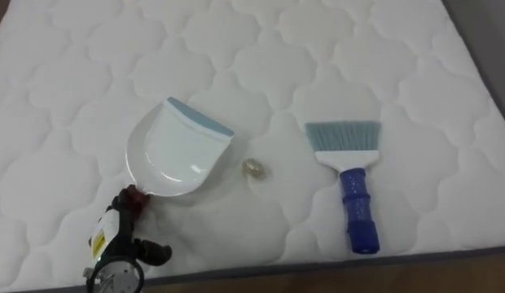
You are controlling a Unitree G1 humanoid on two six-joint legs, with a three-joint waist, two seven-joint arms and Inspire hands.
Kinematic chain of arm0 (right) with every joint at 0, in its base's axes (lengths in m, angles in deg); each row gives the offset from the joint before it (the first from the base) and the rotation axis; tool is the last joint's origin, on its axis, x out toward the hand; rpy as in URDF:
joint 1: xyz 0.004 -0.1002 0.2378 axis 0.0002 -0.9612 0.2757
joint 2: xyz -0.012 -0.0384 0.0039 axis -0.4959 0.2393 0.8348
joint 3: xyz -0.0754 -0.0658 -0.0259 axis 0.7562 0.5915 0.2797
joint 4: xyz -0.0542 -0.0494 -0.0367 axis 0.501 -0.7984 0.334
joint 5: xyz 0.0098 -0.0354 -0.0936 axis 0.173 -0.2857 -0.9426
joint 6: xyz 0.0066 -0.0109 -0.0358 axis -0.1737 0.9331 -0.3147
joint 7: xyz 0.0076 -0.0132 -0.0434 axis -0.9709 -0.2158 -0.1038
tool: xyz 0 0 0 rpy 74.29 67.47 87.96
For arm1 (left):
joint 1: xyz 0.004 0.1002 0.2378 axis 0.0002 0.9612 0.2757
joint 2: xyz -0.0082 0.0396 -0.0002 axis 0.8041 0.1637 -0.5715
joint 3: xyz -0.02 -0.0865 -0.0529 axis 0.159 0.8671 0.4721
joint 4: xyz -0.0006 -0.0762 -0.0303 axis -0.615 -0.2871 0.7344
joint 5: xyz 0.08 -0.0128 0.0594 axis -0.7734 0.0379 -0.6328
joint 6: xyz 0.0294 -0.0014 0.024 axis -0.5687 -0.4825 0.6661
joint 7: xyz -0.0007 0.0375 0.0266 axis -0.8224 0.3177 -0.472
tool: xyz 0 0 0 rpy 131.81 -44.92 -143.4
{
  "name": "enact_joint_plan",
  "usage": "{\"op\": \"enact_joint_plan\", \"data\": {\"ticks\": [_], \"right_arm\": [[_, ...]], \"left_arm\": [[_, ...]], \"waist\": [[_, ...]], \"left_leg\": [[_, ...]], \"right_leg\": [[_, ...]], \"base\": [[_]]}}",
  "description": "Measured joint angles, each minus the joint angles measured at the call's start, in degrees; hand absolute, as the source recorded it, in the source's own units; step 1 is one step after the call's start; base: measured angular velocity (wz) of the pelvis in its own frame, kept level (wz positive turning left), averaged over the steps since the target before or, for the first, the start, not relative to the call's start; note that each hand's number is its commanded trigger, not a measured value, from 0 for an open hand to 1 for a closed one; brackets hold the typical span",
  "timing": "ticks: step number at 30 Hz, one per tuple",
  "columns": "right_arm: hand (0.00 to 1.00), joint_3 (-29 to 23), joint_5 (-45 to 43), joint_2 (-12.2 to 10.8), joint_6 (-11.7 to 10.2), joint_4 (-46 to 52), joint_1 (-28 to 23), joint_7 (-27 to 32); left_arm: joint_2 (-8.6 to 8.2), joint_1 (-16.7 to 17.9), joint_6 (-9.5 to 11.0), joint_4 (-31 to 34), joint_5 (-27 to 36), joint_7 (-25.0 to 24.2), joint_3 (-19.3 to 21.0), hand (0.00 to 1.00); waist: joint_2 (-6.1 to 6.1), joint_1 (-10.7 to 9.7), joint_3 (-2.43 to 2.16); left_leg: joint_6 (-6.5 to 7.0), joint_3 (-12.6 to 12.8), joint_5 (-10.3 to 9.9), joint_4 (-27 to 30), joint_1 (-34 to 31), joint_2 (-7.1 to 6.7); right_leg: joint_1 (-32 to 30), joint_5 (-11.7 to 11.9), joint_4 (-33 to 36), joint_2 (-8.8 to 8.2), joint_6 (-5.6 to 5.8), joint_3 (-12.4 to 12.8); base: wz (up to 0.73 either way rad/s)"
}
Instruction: Clean bed
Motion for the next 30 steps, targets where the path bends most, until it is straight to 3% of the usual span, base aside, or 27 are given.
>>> {"op": "enact_joint_plan", "data": {"ticks": [9, 22, 30], "right_arm": [[0.00, -0.02, -0.03, 0.03, -1.06, -0.01, 0.07, 0.40], [0.00, 0.03, 2.13, 0.21, -1.03, -0.43, 0.05, -0.23], [0.00, 0.17, 2.27, 0.40, -0.89, -0.55, -0.06, -0.88]], "left_arm": [[0.25, 0.06, 1.28, 1.53, -0.56, 1.59, 0.00, 0.00], [0.80, 0.17, 1.31, 1.46, -0.90, 2.59, -0.02, 0.00], [2.10, 0.07, -0.22, -1.25, -0.67, 1.37, -1.23, 0.00]], "waist": [[0.01, 0.23, 0.00], [0.11, 0.27, 0.05], [0.16, 0.05, 0.09]], "left_leg": [[0.00, 0.05, 0.00, -0.13, -0.10, 0.04], [0.00, 0.12, 0.00, -0.07, -0.14, 0.05], [0.00, 0.15, 0.00, -0.09, -0.34, 0.02]], "right_leg": [[0.02, 0.00, -0.07, -0.08, 0.00, -0.68], [0.03, 0.00, -0.14, -0.12, 0.00, -0.74], [-0.18, 0.00, -0.08, -0.15, 0.00, -0.77]], "base": [[0.01], [0.00], [0.00]]}}
